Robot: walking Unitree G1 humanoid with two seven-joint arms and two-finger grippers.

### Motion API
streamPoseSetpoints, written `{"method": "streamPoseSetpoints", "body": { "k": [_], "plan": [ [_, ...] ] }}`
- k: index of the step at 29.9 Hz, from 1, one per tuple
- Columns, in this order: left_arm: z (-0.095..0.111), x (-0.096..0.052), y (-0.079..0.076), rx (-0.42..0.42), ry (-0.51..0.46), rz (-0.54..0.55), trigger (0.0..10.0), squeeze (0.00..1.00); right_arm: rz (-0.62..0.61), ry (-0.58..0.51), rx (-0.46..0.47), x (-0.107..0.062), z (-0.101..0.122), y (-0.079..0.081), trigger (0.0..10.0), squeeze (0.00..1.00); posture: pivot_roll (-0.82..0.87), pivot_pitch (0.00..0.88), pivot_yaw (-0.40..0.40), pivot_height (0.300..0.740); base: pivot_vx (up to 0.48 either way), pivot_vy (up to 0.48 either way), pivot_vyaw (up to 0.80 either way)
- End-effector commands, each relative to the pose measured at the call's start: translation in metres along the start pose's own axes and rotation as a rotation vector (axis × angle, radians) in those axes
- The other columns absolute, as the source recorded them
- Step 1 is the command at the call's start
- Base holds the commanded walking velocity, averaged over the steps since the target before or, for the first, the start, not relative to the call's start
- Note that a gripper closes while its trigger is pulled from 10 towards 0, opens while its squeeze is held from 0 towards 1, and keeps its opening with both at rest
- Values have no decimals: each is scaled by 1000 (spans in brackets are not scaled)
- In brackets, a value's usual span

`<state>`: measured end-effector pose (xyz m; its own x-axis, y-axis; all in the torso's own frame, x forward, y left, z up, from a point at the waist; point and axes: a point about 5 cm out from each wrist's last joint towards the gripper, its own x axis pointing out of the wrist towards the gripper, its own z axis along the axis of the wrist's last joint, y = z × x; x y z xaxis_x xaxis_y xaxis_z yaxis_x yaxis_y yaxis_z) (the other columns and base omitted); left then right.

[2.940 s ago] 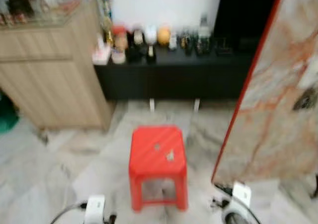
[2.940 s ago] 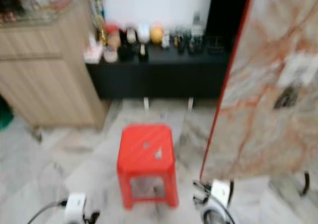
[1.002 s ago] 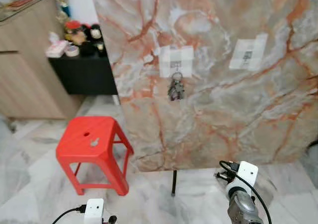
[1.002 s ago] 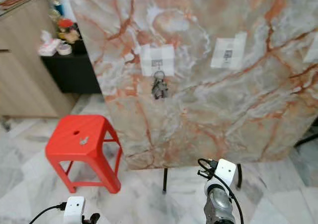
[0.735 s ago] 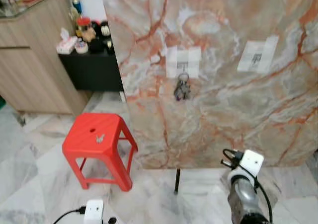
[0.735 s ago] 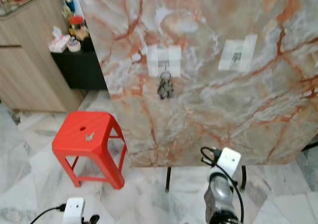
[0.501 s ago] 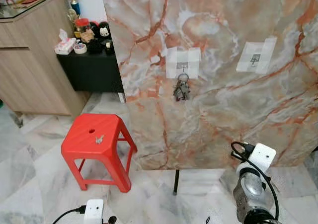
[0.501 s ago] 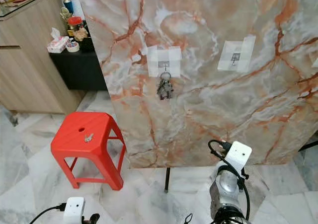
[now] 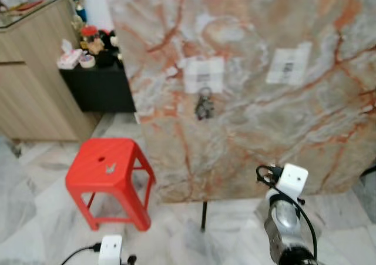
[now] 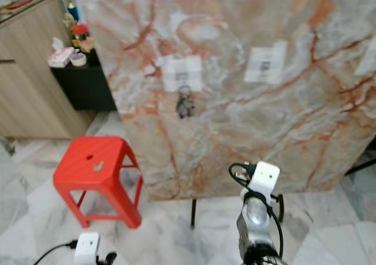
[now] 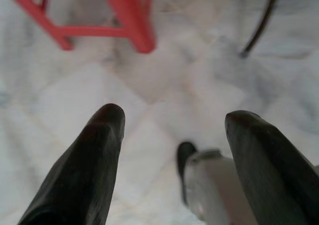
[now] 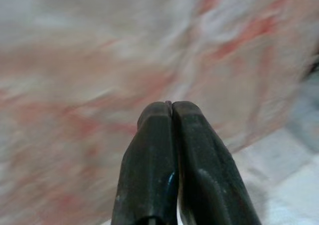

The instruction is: Hang keys on a hook

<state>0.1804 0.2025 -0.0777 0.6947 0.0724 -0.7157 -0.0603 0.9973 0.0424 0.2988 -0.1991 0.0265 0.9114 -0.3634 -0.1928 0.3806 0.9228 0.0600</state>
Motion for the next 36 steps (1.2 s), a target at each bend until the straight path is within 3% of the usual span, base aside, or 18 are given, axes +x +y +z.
{"method": "streamPoseSetpoints", "body": {
  "k": [1, 5, 8, 15, 16, 17, 19, 26, 32, 36],
  "plan": [
    [-6, -2, 4, 10, 22, 14, 10000, 0, 32, -72, -1, 4, 15, 8, 10000, 0, -13, 0, 4, 706, 0, 0, 0],
    [-7, -2, 4, 8, 29, 16, 10000, 0, 66, -134, -35, 7, 28, 13, 10000, 0, -14, 0, 2, 706, 0, 0, 0],
    [-8, -3, 4, -1, 31, 16, 10000, 0, 115, -212, -110, 8, 40, 21, 10000, 0, -17, 0, 0, 706, 0, 0, 0],
    [-7, -2, 4, -26, 25, 27, 10000, 0, 107, -338, -238, 8, 60, 26, 10000, 0, -18, 0, -4, 706, 0, 0, 0],
    [-6, -2, 4, -32, 25, 30, 10000, 0, 87, -390, -314, 8, 66, 26, 10000, 0, -20, 0, -3, 706, 0, 0, 0],
    [-6, -2, 4, -32, 25, 30, 10000, 0, 87, -390, -314, 8, 66, 26, 10000, 0, -20, 0, -3, 706, 0, 0, 0],
    [-5, -2, 5, -42, 20, 34, 10000, 0, 58, -464, -450, 7, 73, 26, 10000, 0, -22, 0, 0, 706, 0, 0, 0],
    [-4, -1, 6, -83, 17, 34, 10000, 0, -23, -546, -655, 5, 77, 25, 10000, 0, -22, 0, 4, 706, 0, 0, 0],
    [-4, -1, 5, -106, 20, 23, 10000, 0, -16, -587, -736, 3, 79, 31, 10000, 0, -21, 0, 3, 706, 0, 0, 0],
    [-6, -1, 4, -111, 24, 16, 10000, 0, -45, -576, -733, 4, 79, 32, 10000, 0, -18, 0, 0, 706, 0, 0, 0]
  ]
}}
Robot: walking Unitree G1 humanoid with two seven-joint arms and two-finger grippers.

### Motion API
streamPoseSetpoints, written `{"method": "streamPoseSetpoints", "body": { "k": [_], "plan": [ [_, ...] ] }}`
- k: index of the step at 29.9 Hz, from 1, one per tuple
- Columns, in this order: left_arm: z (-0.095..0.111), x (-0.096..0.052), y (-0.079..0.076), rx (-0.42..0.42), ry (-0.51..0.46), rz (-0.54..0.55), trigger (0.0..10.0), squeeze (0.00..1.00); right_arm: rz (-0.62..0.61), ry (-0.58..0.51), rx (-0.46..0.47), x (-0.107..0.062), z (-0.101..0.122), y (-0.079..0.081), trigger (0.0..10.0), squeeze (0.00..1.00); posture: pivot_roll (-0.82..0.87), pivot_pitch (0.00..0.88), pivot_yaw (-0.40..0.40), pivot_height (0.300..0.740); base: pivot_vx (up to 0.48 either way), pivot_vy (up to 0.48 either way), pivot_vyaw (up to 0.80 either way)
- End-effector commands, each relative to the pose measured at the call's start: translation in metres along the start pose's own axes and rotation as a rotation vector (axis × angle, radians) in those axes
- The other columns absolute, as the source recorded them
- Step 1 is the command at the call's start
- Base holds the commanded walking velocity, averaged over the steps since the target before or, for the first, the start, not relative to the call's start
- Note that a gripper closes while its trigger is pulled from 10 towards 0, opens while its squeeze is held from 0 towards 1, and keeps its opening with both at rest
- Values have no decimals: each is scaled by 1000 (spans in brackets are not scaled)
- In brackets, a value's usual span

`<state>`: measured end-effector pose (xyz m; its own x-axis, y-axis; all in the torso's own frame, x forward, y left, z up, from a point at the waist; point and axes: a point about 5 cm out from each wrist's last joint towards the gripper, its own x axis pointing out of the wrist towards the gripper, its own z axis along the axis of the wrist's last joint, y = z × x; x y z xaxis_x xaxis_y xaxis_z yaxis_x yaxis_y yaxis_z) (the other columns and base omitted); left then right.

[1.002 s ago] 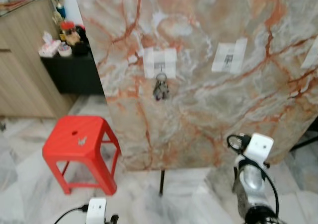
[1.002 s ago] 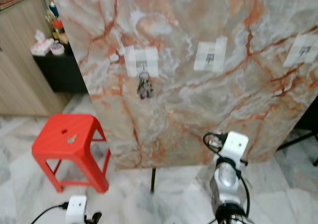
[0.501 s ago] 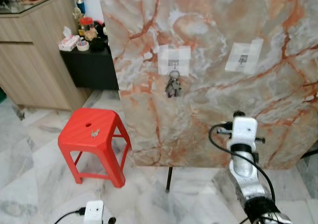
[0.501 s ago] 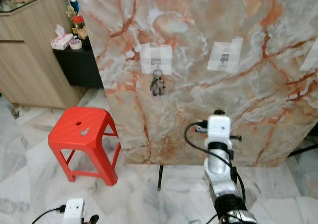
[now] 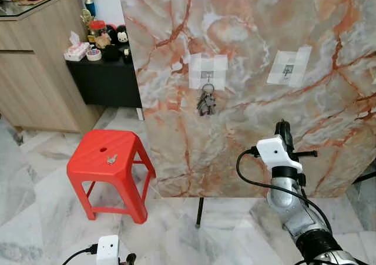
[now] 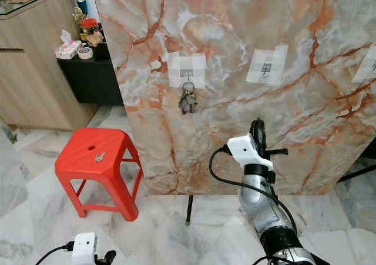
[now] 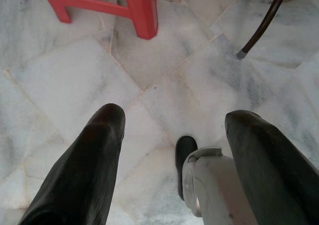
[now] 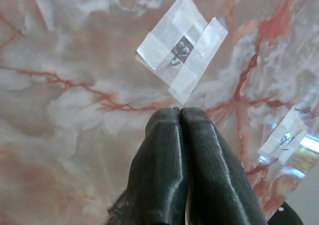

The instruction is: Hang keys on a hook

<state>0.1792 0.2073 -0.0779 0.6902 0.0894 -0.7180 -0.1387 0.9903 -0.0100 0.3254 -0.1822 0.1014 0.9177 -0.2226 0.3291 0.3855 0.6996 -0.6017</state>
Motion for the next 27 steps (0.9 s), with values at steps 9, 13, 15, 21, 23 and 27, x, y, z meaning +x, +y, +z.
{"method": "streamPoseSetpoints", "body": {
  "k": [9, 13, 15, 21, 23, 27],
  "plan": [
    [-6, -2, -2, -5, 20, -11, 10000, 0, -35, 85, 68, 2, -4, -2, 10000, 0, -15, 0, -4, 706, 0, 0, 0],
    [-6, -2, -2, -3, 18, -12, 10000, 0, -67, 252, 268, -2, -15, 0, 10000, 0, -12, 0, -4, 706, 0, 0, 0],
    [-6, -2, -2, -3, 16, -12, 10000, 0, -82, 265, 272, -2, -16, -1, 10000, 0, -13, 0, -5, 706, 0, 0, 0],
    [-5, -2, -2, -3, 11, -12, 10000, 0, -92, 281, 294, -2, -19, -4, 10000, 0, -13, 0, -6, 706, 0, 0, 0],
    [-5, -2, -2, -5, 9, -14, 10000, 0, -91, 283, 299, -2, -19, -4, 10000, 0, -13, 0, -6, 706, 120, 0, 0],
    [-5, -1, -3, -5, 5, -16, 10000, 0, -92, 286, 303, -1, -19, -5, 10000, 0, -8, 0, -7, 706, 269, 0, 0]
  ]
}}
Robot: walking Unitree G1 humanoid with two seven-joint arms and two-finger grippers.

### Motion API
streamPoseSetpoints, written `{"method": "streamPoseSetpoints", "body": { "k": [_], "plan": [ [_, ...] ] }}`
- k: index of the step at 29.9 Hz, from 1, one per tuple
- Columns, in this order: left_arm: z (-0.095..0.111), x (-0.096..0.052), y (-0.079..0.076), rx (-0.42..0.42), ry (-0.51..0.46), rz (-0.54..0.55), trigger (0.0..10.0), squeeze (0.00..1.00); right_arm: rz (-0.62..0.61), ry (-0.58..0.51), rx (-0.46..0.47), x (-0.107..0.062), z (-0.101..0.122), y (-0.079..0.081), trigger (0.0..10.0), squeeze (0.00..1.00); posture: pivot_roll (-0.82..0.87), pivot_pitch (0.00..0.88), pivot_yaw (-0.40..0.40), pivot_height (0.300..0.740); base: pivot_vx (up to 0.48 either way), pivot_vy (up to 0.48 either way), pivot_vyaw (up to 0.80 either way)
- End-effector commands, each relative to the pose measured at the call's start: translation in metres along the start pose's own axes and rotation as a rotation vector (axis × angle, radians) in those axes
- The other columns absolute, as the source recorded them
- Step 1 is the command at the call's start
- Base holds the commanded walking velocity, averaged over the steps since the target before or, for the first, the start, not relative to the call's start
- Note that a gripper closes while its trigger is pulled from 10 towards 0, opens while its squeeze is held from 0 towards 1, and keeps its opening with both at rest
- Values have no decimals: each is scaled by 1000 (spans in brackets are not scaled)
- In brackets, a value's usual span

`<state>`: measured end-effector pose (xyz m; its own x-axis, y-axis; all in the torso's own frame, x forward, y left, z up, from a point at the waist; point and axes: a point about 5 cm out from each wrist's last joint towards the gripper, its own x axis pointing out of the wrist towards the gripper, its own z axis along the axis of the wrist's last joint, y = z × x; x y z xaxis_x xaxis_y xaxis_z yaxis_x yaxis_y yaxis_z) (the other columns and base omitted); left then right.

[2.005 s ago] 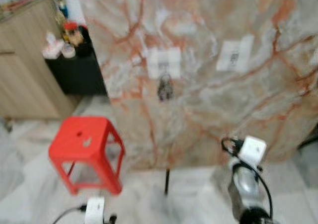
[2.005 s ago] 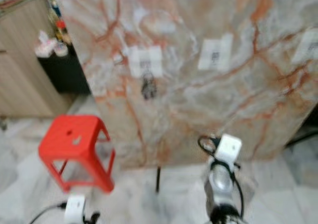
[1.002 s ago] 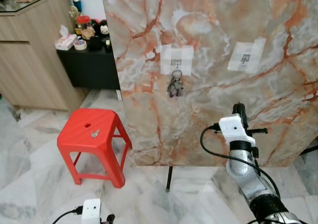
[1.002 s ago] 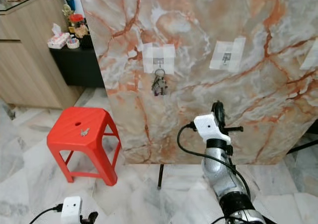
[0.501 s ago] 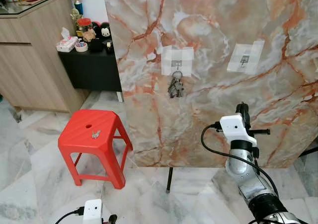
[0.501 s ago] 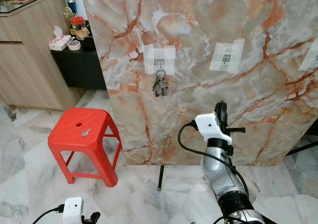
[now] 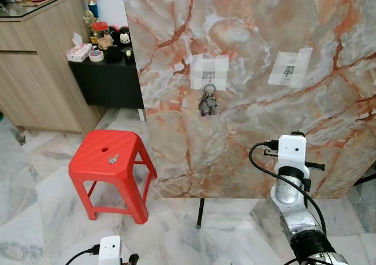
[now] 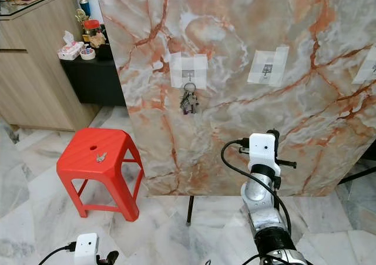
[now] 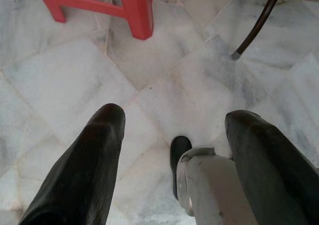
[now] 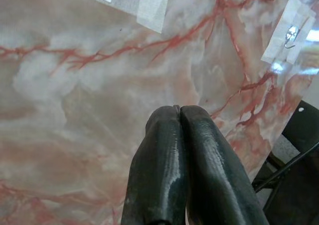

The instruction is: Hang keys on a hook

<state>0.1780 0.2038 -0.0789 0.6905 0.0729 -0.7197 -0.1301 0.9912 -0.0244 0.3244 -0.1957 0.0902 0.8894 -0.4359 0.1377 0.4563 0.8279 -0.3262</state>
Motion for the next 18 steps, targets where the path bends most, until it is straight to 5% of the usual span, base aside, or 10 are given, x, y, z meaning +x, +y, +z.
{"method": "streamPoseSetpoints", "body": {
  "k": [1, 18],
  "plan": [
    [-2, -1, 1, 4, 4, 0, 10000, 0, -6, 31, 43, 1, -2, -1, 10000, 0, -9, 0, -8, 706, 274, 0, 0],
    [-1, 0, -1, 13, -5, -9, 10000, 0, -20, 58, 58, 2, -5, -3, 10000, 0, -9, 0, -8, 706, 305, 0, 0]
  ]
}}
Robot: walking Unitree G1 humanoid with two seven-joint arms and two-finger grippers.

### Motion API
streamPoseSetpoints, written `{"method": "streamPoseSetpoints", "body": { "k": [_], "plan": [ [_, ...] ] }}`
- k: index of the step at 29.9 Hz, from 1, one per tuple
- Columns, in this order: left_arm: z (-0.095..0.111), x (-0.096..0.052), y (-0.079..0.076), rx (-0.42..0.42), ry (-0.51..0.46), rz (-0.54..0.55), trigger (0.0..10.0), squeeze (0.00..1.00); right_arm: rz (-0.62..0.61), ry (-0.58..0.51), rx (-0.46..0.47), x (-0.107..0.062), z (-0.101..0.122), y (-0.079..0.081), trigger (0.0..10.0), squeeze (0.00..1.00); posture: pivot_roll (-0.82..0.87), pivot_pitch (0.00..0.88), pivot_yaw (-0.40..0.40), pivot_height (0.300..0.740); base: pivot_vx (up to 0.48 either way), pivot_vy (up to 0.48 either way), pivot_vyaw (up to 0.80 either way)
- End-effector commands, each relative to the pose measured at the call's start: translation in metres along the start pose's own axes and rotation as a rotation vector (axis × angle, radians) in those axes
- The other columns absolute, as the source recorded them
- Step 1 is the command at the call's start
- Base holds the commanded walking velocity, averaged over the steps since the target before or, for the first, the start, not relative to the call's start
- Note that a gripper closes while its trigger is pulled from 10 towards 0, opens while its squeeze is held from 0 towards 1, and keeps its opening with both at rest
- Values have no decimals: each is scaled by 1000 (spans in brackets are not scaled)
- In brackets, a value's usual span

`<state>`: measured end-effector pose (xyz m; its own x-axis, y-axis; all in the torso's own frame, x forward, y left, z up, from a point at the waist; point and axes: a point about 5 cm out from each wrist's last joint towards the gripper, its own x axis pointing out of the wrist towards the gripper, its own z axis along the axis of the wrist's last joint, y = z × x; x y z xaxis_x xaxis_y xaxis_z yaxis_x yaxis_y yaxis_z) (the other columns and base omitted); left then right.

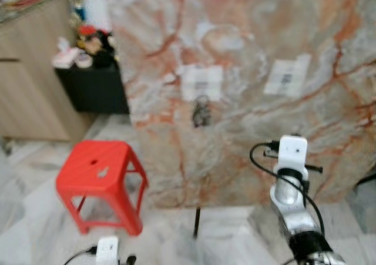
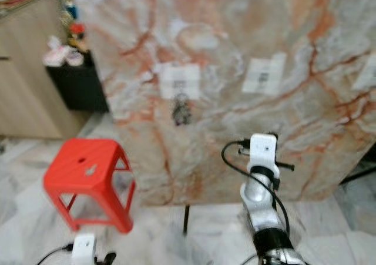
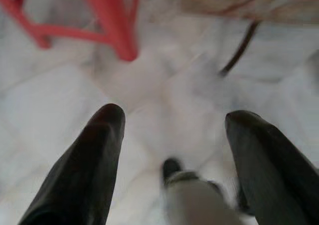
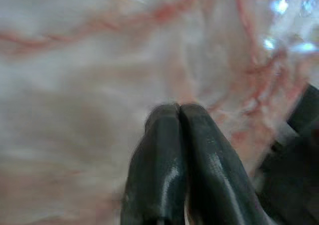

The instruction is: Hang keys on a hook

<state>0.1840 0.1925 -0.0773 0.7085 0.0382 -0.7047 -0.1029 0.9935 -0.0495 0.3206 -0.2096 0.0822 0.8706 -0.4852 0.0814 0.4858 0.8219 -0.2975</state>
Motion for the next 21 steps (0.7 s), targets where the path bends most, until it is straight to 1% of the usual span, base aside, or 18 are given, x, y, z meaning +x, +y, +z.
{"method": "streamPoseSetpoints", "body": {
  "k": [1, 3, 6, 12, 16, 20, 21],
  "plan": [
    [-5, -3, 11, 11, 14, 28, 10000, 0, 13, -11, 32, -1, 7, 8, 10000, 0, -9, 0, -8, 706, 315, 0, 0],
    [-5, -3, 11, 14, 17, 30, 10000, 0, 13, -11, 32, 0, 7, 8, 10000, 0, -7, 0, -9, 706, 298, 0, 0],
    [-6, -3, 11, 15, 22, 32, 10000, 0, 16, -15, 36, -1, 8, 8, 10000, 0, -7, 0, -9, 706, 0, 0, 0],
    [-8, -4, 12, 12, 29, 36, 10000, 0, 5, -85, 11, 0, 16, 7, 10000, 0, -9, 0, -10, 706, 0, 0, 0],
    [-8, -4, 12, 12, 32, 35, 10000, 0, 3, -111, 11, 1, 20, 6, 10000, 0, -9, 0, -10, 706, 0, 0, 0],
    [-10, -5, 11, 5, 36, 34, 10000, 0, -20, -292, -86, 1, 44, 4, 10000, 0, -9, 0, -10, 706, 0, 0, 0],
    [-10, -5, 11, 5, 36, 34, 10000, 0, -27, -314, -96, 1, 47, 3, 10000, 0, -9, 0, -10, 706, 0, 0, 0]
  ]
}}
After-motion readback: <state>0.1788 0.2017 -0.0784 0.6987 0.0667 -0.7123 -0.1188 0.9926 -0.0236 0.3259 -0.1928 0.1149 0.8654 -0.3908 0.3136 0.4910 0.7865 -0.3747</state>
